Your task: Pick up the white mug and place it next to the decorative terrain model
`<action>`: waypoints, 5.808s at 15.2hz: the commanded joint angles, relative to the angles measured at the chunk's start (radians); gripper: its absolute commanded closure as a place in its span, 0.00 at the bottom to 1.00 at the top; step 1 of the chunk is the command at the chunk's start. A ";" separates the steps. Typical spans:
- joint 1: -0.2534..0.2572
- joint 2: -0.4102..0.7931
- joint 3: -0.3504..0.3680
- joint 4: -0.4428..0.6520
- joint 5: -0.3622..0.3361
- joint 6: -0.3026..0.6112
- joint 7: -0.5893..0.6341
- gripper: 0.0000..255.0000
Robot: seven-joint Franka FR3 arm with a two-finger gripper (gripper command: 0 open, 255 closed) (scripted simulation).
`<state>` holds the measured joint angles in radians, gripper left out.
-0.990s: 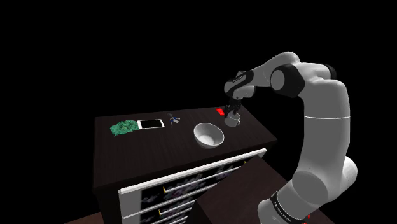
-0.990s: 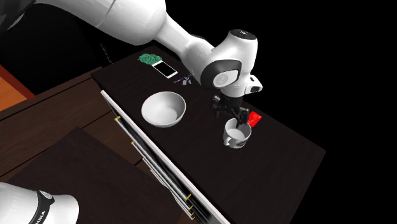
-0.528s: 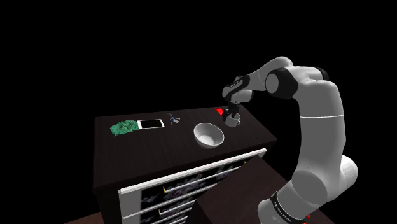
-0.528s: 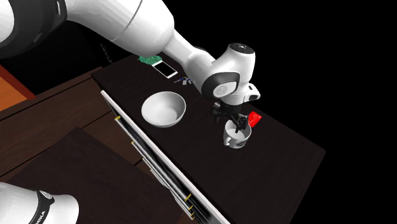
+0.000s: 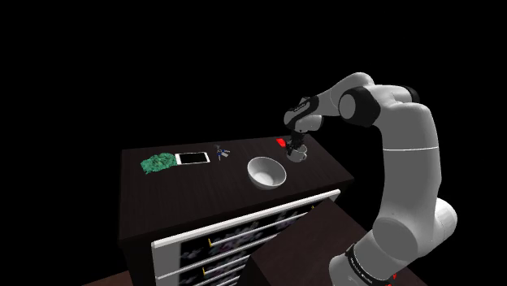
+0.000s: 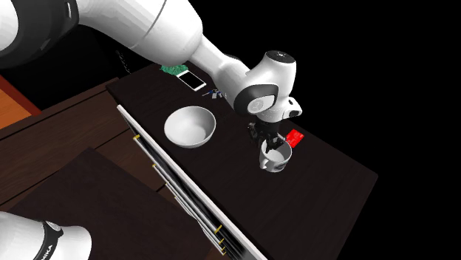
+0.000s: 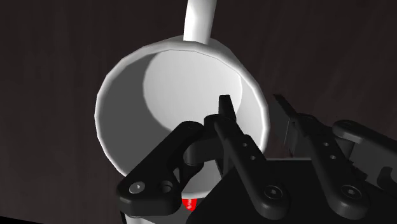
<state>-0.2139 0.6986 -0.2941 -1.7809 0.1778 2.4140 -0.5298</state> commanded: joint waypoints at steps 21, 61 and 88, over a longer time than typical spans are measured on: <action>0.024 -0.125 -0.032 -0.009 -0.037 -0.114 0.015 1.00; 0.435 -0.431 0.085 -0.212 -0.167 -0.222 0.592 1.00; 0.749 -0.122 0.251 0.241 -0.165 -0.375 1.072 1.00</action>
<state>0.5341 0.5716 -0.0436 -1.5352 0.0128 2.0288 0.5405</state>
